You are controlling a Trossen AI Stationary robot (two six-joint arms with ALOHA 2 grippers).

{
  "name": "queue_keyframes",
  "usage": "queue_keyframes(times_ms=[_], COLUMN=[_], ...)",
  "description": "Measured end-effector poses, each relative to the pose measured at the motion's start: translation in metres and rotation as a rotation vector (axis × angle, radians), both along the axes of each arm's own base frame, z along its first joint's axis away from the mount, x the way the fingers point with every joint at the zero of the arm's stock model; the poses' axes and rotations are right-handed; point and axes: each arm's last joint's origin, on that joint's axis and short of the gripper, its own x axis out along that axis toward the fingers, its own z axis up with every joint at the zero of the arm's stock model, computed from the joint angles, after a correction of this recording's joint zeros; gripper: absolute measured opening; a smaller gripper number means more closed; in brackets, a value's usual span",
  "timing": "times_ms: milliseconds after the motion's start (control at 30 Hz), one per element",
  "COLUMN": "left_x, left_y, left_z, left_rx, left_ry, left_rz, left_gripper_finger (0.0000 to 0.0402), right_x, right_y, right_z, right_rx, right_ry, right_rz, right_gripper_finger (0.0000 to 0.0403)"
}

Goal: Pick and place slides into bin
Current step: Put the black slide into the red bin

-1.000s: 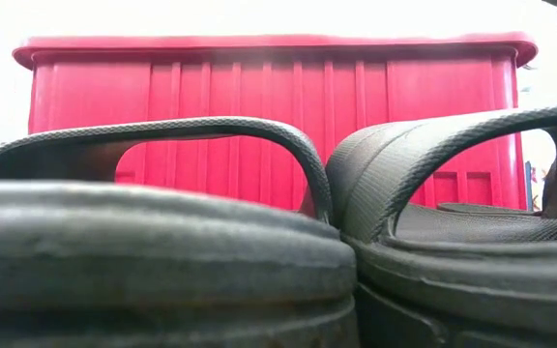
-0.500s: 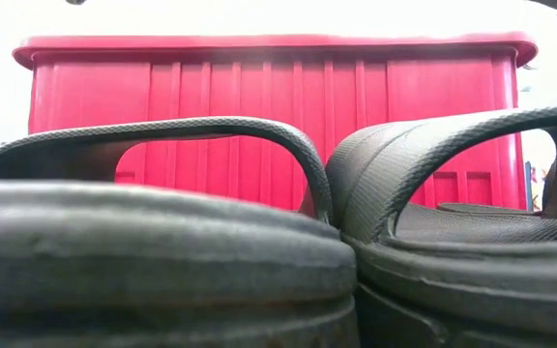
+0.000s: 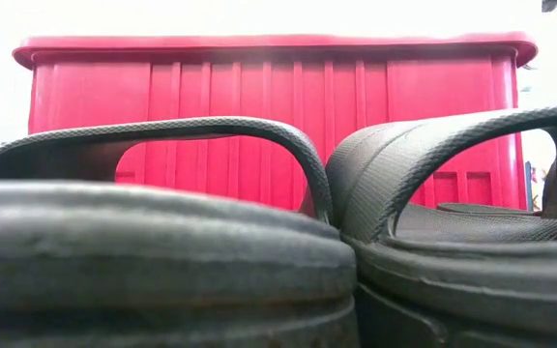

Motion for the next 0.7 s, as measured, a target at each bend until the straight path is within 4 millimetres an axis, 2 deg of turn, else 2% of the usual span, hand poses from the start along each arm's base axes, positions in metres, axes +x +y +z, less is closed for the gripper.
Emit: queue_keyframes(times_ms=[167, 367, 533, 700], left_x=[0.000, -0.001, -0.001, -0.002], left_y=[0.003, 0.006, 0.008, 0.008], left_z=[0.000, 0.000, 0.001, 0.000], left_rx=[0.003, -0.038, -0.035, 0.051], left_ry=[-0.011, -0.025, -0.033, -0.013], left_rz=[0.113, 0.204, 0.271, 0.271], left_gripper_finger=[0.0001, 0.0001, 0.0005, 0.0001], right_x=[0.039, 0.097, 0.141, 0.184], right_y=[-0.002, 0.001, 0.005, 0.017], right_z=[0.019, 0.044, 0.064, 0.081], right_rx=[-0.035, 0.021, 0.024, 0.013], right_ry=[0.060, 0.210, 0.286, 0.334], right_rz=[0.083, 0.436, 0.664, 0.763], right_gripper_finger=[0.0000, 0.0009, 0.0035, 0.0070])
